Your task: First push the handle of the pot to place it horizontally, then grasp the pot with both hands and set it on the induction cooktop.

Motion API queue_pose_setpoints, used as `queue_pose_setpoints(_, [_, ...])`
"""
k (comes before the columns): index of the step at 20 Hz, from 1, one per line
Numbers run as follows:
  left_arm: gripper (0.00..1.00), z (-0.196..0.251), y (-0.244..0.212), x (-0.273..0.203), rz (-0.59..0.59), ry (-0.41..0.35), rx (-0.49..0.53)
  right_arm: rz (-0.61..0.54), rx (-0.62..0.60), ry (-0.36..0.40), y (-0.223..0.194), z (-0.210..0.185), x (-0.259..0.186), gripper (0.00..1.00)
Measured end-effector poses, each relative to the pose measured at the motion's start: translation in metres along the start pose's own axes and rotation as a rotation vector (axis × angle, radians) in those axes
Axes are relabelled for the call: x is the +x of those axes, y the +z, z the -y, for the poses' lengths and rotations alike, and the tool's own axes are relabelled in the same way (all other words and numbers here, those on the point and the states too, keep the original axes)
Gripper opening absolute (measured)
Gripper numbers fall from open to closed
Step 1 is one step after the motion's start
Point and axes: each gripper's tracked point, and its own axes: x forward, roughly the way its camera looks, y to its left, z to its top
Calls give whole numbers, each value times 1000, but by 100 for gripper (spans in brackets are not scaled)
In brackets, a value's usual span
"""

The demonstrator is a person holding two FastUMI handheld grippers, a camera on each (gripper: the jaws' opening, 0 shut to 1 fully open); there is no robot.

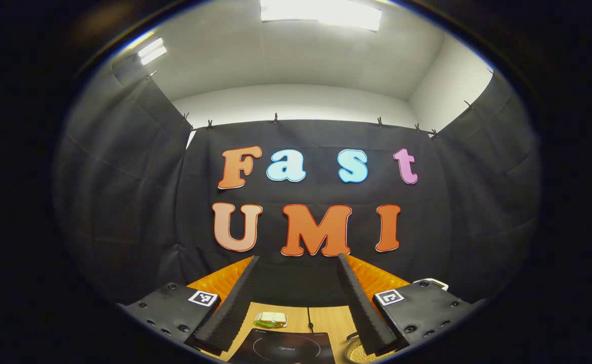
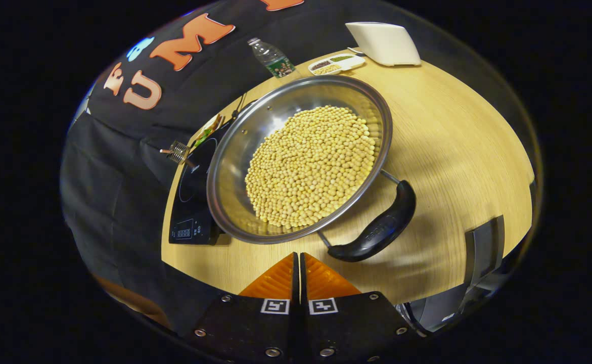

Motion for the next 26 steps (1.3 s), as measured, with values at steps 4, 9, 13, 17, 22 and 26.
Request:
queue_pose_setpoints(4, [97,-3,-1,4,-1,14,10,-16,78,13,13,5,3,0])
queue_pose_setpoints(9, [98,9,-3,1,8,-32,-7,-21,105,5,21,15,3,0])
queue_pose_setpoints(13, [97,7,0,-1,34,-24,10,8,117,-24,33,29,0,0])
queue_pose_setpoints(17, [97,10,-1,1,34,-32,6,48,119,-70,48,45,-5,0])
queue_pose_setpoints(22, [98,3,-16,3,3,-22,-12,89,97,-137,67,60,-6,0])
queue_pose_setpoints(26, [97,-5,-16,5,-5,6,16,116,63,-191,80,72,-9,0])
